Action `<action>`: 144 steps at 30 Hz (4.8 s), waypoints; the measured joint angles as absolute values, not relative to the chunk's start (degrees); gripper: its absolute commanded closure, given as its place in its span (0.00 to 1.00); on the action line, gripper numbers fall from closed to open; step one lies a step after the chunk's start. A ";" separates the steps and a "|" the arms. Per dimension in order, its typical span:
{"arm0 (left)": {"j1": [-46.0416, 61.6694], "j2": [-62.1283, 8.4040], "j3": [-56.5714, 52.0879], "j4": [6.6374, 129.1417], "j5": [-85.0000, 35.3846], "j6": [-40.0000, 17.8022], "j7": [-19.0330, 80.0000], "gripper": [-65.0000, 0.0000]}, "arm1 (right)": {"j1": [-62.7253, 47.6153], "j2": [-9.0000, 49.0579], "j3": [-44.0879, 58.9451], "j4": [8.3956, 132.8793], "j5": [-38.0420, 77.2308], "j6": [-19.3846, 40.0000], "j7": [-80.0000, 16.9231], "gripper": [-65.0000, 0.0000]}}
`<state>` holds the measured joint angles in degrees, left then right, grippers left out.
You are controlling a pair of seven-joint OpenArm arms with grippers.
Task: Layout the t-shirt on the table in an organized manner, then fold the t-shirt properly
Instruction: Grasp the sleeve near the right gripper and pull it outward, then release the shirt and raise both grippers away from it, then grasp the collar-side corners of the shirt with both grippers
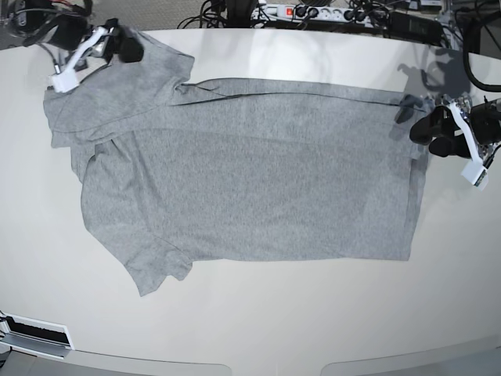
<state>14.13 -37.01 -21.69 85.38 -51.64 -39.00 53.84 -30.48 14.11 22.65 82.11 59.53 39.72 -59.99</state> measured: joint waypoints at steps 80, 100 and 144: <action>15.31 -40.62 -30.41 85.41 -55.72 -33.34 57.87 0.45 | -0.69 19.25 31.90 84.49 61.49 39.00 -71.33 0.54; 16.53 -31.94 -30.72 85.32 -53.60 -32.45 57.23 0.48 | -20.32 18.24 44.07 84.44 53.10 39.66 -62.61 0.60; 10.46 -30.57 0.03 78.59 -25.50 -34.72 36.18 1.00 | -9.26 19.68 6.94 81.56 19.88 39.68 -47.51 1.00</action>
<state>10.46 -30.57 0.03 78.59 -25.50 -34.72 36.18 -9.26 19.68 6.94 81.56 19.88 39.68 -47.51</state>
